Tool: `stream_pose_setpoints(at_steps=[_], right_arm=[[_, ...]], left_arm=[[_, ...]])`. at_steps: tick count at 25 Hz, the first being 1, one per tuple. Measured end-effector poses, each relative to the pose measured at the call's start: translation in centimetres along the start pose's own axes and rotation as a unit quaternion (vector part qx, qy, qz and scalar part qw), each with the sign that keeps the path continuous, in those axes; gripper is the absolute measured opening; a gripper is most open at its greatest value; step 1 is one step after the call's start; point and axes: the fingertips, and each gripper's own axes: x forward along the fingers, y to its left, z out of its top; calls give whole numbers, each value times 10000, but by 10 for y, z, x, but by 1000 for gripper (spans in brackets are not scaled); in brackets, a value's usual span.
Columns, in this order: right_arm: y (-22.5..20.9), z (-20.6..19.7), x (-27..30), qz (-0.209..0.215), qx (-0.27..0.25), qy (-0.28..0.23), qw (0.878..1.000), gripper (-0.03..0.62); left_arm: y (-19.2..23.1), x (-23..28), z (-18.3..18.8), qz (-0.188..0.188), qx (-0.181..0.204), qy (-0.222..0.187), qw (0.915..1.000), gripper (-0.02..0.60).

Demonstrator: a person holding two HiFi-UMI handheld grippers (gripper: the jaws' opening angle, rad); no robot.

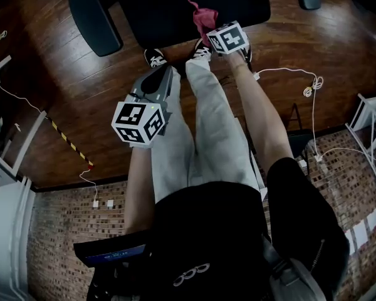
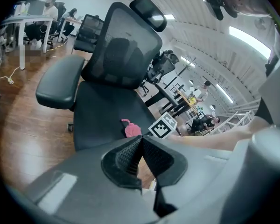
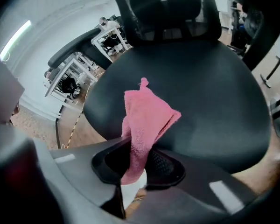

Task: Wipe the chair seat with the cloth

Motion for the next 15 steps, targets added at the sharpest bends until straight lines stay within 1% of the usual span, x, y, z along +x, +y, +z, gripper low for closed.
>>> stream_pose_setpoints(at_steps=[6, 8, 10, 12, 13, 15], right_arm=[[-112, -35, -53, -653, 221, 68, 9976, 66], [-147, -48, -73, -991, 302, 111, 9946, 67], [-184, -63, -97, -1558, 434, 139, 9867, 67], [-218, -79, -123, -2149, 697, 81, 9741, 66], [-230, -85, -134, -2340, 869, 11, 9683, 66], [-240, -88, -148, -2528, 1123, -167, 9608, 66]], left_arm=[[-31, 29, 1, -42, 60, 36, 10000, -6], [-38, 36, 0, -45, 61, 39, 10000, -6], [-46, 41, -2, -48, 58, 34, 10000, -6], [-53, 43, -4, -50, 43, 12, 10000, -6], [-55, 43, -4, -48, 33, -4, 10000, -6], [-57, 40, -6, -39, 2, -45, 10000, -6]])
